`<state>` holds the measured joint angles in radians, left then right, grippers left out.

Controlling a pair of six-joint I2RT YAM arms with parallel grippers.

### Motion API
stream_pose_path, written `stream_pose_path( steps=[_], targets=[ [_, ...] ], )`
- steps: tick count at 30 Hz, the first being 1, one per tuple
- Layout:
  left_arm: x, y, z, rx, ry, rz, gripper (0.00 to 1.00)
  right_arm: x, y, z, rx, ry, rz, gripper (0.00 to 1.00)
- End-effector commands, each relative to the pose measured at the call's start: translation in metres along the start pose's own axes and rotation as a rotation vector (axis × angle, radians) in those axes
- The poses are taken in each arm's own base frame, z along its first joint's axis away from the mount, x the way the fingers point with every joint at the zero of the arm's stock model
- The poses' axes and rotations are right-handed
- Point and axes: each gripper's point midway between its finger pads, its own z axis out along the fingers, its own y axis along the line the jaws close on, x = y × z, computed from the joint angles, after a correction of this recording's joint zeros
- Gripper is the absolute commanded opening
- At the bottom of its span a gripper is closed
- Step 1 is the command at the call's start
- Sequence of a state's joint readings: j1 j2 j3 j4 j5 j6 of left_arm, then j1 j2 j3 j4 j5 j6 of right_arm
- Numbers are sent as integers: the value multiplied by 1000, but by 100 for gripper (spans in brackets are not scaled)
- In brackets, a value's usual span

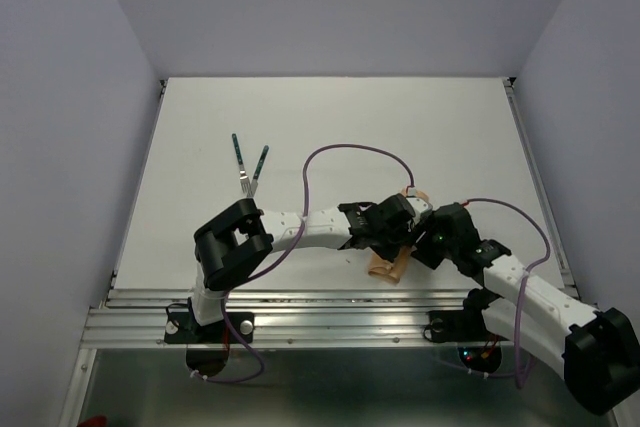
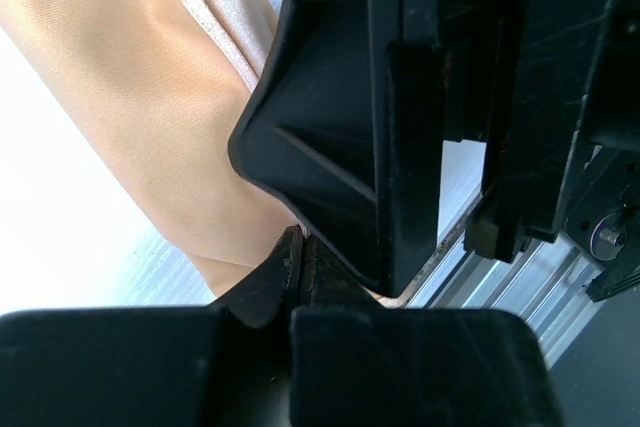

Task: Fold the napkin into a case and place the utensils inside
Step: Smooth out the smaller rectangle-folded napkin at the center of the board.

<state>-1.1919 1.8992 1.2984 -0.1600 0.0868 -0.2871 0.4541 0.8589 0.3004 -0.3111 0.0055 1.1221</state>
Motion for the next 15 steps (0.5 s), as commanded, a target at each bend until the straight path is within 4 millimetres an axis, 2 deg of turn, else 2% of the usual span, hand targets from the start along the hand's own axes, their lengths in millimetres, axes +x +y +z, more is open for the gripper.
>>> stream_pose_path(
  steps=[1,4,7,11,12,13,14,15],
  targets=[
    [-11,-10,-3,28,-38,4,0,10,-3,4,-10,38,-12,58],
    [-13,-11,-3,30,-39,-1,0,11,-5,4,-9,35,-9,50],
    [-14,-12,-1,34,-39,-5,0,10,-6,4,-8,34,-9,37],
    [-15,-13,1,32,-34,-12,0,10,-2,5,-22,32,-12,26],
    [-15,-12,2,26,-28,-14,4,10,-1,5,-27,34,-14,24],
    [-17,-9,2,6,-30,-17,13,10,0,5,-31,33,-17,21],
    [-17,-8,1,-5,-23,-24,36,9,1,5,-34,32,-18,19],
    [-19,-9,-2,-8,-26,-21,50,9,1,5,-35,30,-20,16]
  ],
)
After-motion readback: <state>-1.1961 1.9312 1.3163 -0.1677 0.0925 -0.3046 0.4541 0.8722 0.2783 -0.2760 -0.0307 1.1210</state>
